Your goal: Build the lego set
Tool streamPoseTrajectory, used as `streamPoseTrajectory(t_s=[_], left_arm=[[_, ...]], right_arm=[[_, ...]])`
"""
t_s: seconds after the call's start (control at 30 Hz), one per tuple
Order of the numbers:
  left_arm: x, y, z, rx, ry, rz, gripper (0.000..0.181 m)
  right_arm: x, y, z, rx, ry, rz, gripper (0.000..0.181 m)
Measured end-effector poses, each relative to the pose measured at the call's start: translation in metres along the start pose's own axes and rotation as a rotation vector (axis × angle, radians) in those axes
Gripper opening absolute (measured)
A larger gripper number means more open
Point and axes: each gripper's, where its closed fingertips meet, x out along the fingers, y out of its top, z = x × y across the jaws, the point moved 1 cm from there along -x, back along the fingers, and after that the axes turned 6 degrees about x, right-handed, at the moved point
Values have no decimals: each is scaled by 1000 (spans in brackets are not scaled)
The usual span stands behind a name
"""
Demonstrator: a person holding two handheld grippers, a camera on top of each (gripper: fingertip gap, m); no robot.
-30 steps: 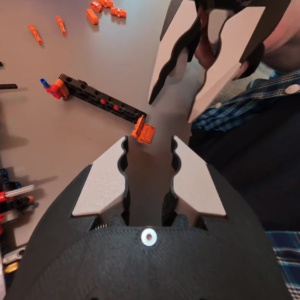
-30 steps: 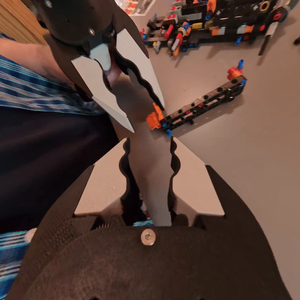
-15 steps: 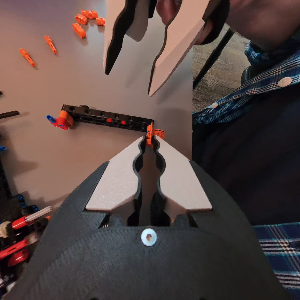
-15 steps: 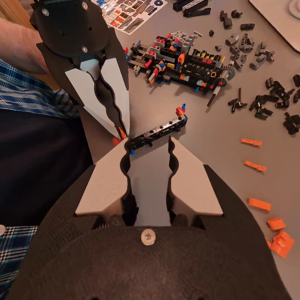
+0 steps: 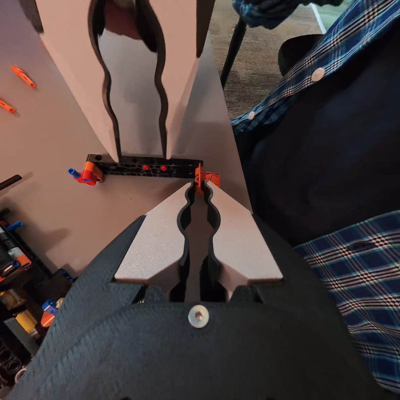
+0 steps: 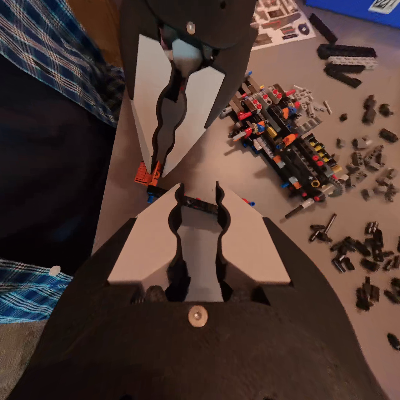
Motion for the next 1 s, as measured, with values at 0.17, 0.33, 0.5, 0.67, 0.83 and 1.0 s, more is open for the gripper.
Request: streamPoseTrajectory(t_s=[0.17, 0.33, 0.5, 0.67, 0.83, 1.0], left_arm=[[-7, -5, -5, -24, 28, 20, 10], [-15, -15, -10, -52, 69, 16, 13], [-34, -9, -23, -62, 170, 76, 20], [-64, -7, -29, -59, 270, 152, 27], [-100, -10, -29, -96, 351, 243, 41], [-135, -22, -20, -210, 429, 361, 34]], right_arm=[[21, -18, 4, 13, 62, -95, 9], [22, -24, 10, 72, 23, -118, 2], [24, -31, 16, 131, -47, -122, 7], [18, -25, 23, 189, -105, -83, 22], [-4, -2, 35, 210, -176, -8, 32], [-17, 66, 60, 150, -218, 46, 31]])
